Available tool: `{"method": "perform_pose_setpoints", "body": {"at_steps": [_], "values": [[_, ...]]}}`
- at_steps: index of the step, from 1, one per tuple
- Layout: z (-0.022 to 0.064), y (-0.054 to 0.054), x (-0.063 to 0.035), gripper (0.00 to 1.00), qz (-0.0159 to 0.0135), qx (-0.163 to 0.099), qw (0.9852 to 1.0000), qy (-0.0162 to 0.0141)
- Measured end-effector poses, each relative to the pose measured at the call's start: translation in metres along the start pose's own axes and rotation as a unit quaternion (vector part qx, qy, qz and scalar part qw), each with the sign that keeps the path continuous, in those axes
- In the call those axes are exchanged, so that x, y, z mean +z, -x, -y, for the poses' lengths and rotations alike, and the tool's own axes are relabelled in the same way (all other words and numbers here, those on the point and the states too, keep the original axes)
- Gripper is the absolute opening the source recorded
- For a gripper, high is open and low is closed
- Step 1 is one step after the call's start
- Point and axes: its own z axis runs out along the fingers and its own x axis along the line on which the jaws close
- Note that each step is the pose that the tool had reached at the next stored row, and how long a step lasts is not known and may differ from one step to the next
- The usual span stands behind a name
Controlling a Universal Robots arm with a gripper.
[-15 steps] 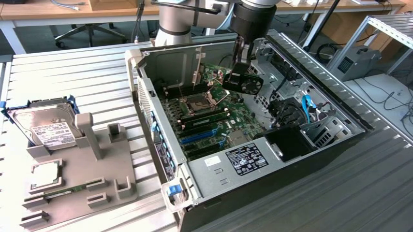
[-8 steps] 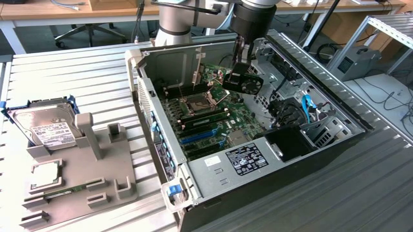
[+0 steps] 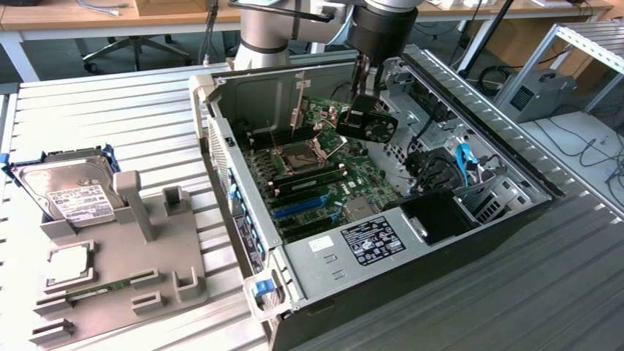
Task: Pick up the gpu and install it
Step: 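Insert the gpu into the slot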
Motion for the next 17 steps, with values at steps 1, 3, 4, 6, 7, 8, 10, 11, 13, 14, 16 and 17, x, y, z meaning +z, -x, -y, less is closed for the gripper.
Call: {"method": "perform_pose_setpoints", "body": {"at_steps": [1,3,4,6,7,8,10,11,13,14,16,17], "values": [[0.0,0.0,0.0,0.26,0.0,-0.001,1.0,0.0],[0.0,0.0,0.0,0.26,0.0,-0.002,1.0,0.0001],[0.0,0.0,0.0,0.26,0.0,-0.002,1.0,0.0001],[0.0,0.0,0.0,0.26,0.0,-0.003,1.0,0.0001],[0.0,0.0,0.0,0.26,0.0001,-0.004,1.0,0.0001],[0.0,0.0,0.0,0.26,0.0001,-0.004,1.0,0.0001],[0.0,0.0,0.0,0.26,0.0001,-0.005,1.0,0.0001],[0.0,0.0,0.0,0.26,0.0001,-0.006,1.0,0.0002],[0.0,0.0,0.0,0.26,0.0002,-0.007,1.0,0.0002],[0.0,0.0,0.0,0.26,0.0002,-0.008,1.0,0.0002],[0.0,0.0,0.0,0.26,0.0002,-0.009,1.0,0.0003],[0.0,0.0,0.0,0.26,0.0002,-0.009,1.0,0.0003]]}}
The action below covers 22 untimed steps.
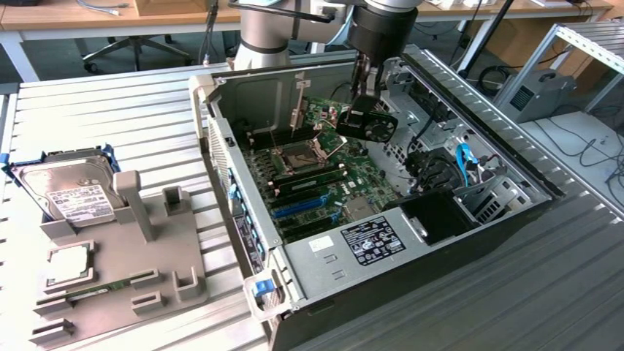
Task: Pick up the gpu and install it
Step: 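Insert the gpu into the slot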
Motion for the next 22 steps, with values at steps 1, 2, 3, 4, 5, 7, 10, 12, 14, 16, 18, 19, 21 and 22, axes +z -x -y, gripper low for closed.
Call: {"method": "perform_pose_setpoints", "body": {"at_steps": [1,2,3,4,5,7,10,12,14,16,18,19,21,22], "values": [[0.0,0.0,0.0,0.26,0.0,-0.001,1.0,0.0],[0.0,0.0,0.0,0.26,0.0,-0.001,1.0,0.0],[0.0,0.0,0.0,0.26,0.0001,-0.002,1.0,0.0001],[0.0,0.0,0.0,0.26,0.0,-0.003,1.0,0.0001],[0.0,0.0,0.0,0.26,0.0001,-0.003,1.0,0.0001],[0.0,0.0,0.0,0.26,0.0001,-0.004,1.0,0.0001],[0.0,0.0,0.0,0.26,0.0001,-0.005,1.0,0.0001],[0.0,0.0,0.0,0.26,0.0001,-0.006,1.0,0.0002],[0.0,0.0,0.0,0.26,0.0002,-0.007,1.0,0.0002],[0.0,0.0,0.0,0.26,0.0002,-0.008,1.0,0.0002],[0.0,0.0,0.0,0.26,0.0002,-0.009,1.0,0.0003],[0.0,0.0,0.0,0.26,0.0002,-0.01,1.0,0.0003],[0.0,0.0,0.0,0.26,0.0003,-0.011,0.9999,0.0003],[0.0,0.0,0.0,0.26,0.0003,-0.011,0.9999,0.0003]]}}
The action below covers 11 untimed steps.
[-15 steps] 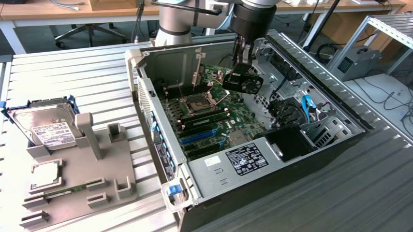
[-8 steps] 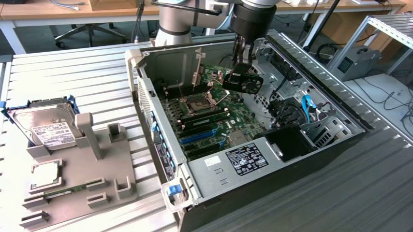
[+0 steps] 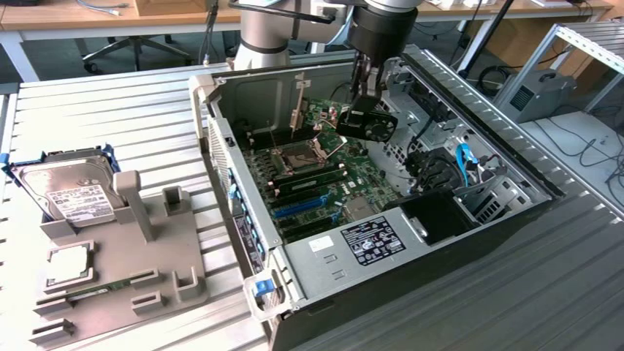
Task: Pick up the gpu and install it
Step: 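Insert the gpu into the slot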
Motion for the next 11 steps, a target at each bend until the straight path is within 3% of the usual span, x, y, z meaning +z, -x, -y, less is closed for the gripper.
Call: {"method": "perform_pose_setpoints", "body": {"at_steps": [11], "values": [[0.0,0.0,0.0,0.26,0.0001,-0.005,1.0,0.0001]]}}
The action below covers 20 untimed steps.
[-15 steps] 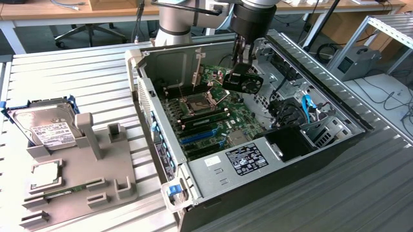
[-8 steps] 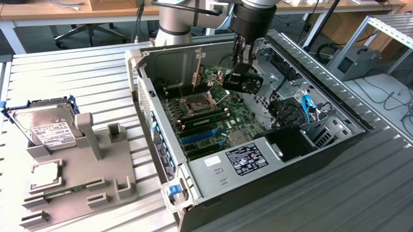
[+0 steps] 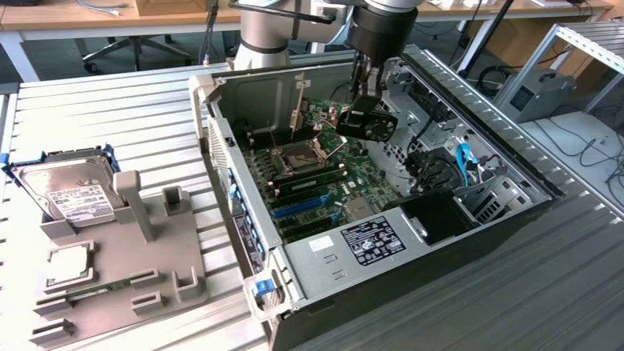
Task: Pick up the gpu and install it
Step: 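Insert the gpu into the slot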
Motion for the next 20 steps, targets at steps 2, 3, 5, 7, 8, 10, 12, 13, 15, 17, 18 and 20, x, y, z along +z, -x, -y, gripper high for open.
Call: {"method": "perform_pose_setpoints", "body": {"at_steps": [2,3,5,7,8,10,12,13,15,17,18,20], "values": [[0.0,0.0,0.0,0.26,0.0001,-0.001,1.0,0.0],[0.0,0.0,0.0,0.26,0.0,-0.001,1.0,0.0],[0.0,0.0,0.0,0.26,0.0001,-0.001,1.0,0.0001],[0.0,0.0,0.0,0.26,0.0001,-0.002,1.0,0.0001],[0.0,0.0,0.0,0.26,0.0001,-0.002,1.0,0.0001],[0.0,0.0,0.0,0.26,0.0001,-0.003,1.0,0.0001],[0.0,0.0,0.0,0.26,0.0001,-0.003,1.0,0.0001],[0.0,0.0,0.0,0.26,0.0001,-0.003,1.0,0.0001],[0.0001,0.0,0.0,0.26,0.0001,-0.004,1.0,0.0001],[0.0,0.0,0.0,0.26,0.0001,-0.005,1.0,0.0002],[0.0,0.0,0.0,0.26,0.0001,-0.005,1.0,0.0002],[0.0,0.0,0.0,0.26,0.0002,-0.006,1.0,0.0002]]}}
